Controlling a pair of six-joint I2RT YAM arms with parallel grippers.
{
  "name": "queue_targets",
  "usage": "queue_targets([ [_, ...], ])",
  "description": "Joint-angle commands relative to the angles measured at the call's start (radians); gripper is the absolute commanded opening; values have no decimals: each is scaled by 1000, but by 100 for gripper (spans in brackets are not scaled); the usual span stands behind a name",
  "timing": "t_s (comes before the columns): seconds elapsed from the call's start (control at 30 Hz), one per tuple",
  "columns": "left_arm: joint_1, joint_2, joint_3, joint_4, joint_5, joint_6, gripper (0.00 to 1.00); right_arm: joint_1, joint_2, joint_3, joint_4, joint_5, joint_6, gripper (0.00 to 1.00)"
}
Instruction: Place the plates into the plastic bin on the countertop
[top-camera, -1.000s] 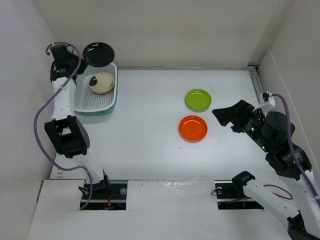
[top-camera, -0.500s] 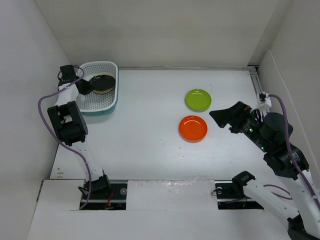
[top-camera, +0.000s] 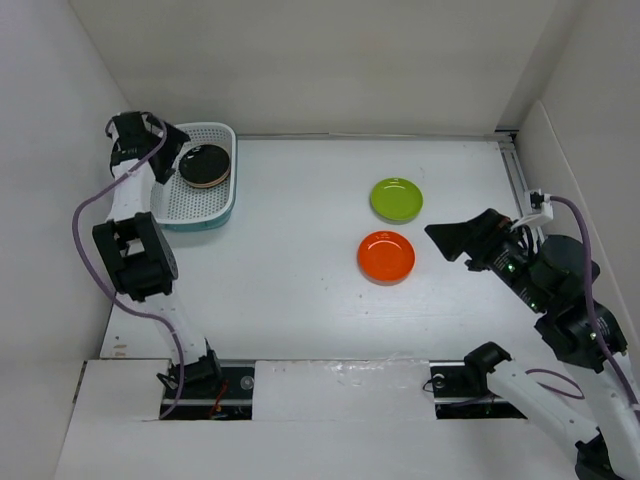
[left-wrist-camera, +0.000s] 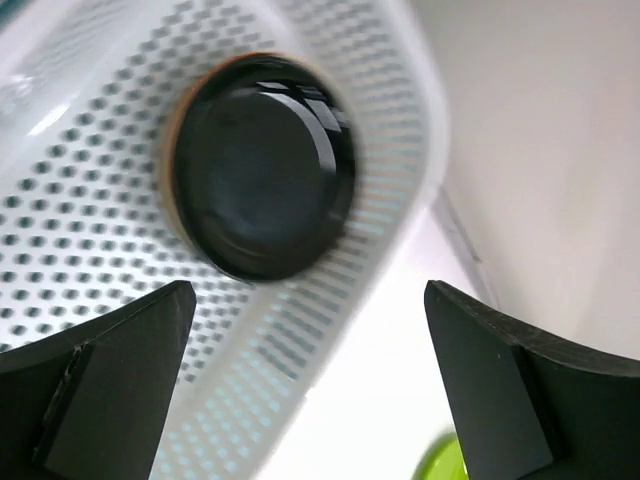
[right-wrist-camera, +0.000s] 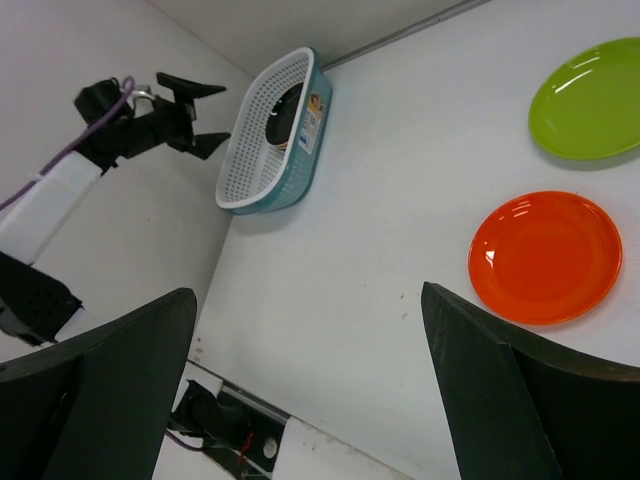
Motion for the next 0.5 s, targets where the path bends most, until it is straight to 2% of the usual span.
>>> queue_targets([
  [0.0,-81,-215,49,67,-15,71,100,-4,2,-7,69,-16,-6,100],
  [0.07,-165,-264,49,67,51,107,100,-4,2,3,69,-7,-6,100],
  [0.13,-259,-290,49,50,30,142,100,-4,2,17,59,18,-6,100],
  [0.17,-369,-290,49,50,21,157,100,-4,2,27,44,42,-6,100],
  [0.23,-481,-299,-20,93,42,177,100,-4,12,53,12,64,-15,100],
  [0.27,-587,-284,-70,119,75,177,100,-4,12,62,-11,82,-15,100],
  [0.3,-635,-269,-92,145,95,177,100,-4,12,76,-20,82,-15,100],
  [0.4,-771,-174,-158,243,131,203,100,-13,12,85,-42,91,-15,100],
  [0.47,-813,-128,-179,326,142,204,100,-13,3,85,-54,81,-15,100],
])
